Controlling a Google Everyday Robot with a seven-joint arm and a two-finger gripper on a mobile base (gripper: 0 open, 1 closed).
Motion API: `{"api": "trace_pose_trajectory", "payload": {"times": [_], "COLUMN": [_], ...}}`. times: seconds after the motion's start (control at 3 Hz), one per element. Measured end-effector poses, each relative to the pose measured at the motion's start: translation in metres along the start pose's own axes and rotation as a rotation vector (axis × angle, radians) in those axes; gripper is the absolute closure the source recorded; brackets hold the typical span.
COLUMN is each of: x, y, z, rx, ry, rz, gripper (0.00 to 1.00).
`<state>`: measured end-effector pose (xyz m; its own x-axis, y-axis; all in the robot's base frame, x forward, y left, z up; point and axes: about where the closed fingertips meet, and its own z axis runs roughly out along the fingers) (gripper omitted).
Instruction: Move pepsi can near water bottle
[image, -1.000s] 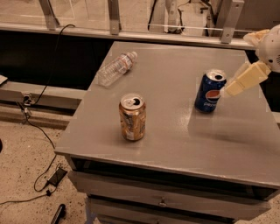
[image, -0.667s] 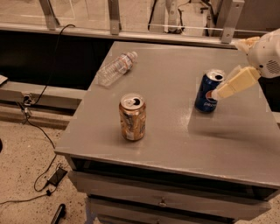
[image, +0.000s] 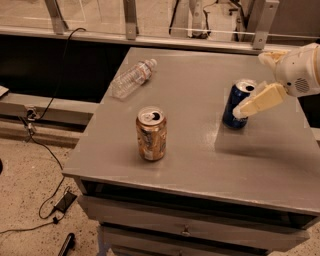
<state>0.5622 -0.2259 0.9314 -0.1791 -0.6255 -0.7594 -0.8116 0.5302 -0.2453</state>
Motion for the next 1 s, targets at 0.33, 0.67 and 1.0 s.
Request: {"api": "trace_pose_trajectory", "payload": {"times": [0.33, 0.67, 1.0], "x": [0.011, 0.018, 0.019], "y": [0.0, 0.001, 0.002], "z": [0.014, 0.026, 0.03], "rx": [-0.021, -0.039, -0.042], "ry": [0.017, 0.019, -0.006], "rz": [0.037, 0.07, 0.088], "gripper": [0.0, 0.17, 0.41]}}
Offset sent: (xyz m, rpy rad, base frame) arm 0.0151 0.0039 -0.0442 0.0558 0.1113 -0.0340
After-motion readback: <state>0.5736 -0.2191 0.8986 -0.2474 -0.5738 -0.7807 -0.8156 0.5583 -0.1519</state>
